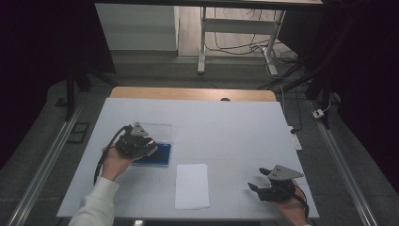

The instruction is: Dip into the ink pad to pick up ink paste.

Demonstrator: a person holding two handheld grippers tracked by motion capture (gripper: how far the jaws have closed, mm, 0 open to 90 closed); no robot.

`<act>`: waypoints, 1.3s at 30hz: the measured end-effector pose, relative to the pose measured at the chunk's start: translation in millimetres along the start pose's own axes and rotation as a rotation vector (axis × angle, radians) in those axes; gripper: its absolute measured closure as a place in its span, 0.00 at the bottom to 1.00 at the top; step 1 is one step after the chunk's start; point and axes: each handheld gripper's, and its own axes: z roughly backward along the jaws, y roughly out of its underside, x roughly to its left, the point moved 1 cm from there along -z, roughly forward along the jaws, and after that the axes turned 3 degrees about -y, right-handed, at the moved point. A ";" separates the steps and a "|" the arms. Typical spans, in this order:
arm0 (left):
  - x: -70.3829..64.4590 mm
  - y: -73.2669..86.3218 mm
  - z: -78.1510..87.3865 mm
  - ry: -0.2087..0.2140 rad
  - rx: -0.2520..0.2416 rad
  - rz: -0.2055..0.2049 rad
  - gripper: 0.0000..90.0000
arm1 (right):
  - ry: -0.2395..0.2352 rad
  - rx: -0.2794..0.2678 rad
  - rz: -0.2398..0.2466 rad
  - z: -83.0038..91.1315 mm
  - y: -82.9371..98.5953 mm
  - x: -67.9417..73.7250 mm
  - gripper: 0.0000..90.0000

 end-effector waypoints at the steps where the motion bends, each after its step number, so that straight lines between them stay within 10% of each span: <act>1: -0.1 0.3 -1.0 0.002 0.003 0.002 0.78 | 0.000 0.000 0.002 -0.1 0.2 -0.2 0.30; 39: -1.7 5.7 -18.7 0.009 0.052 0.000 0.78 | 0.006 0.009 0.004 0.3 0.7 -0.5 0.30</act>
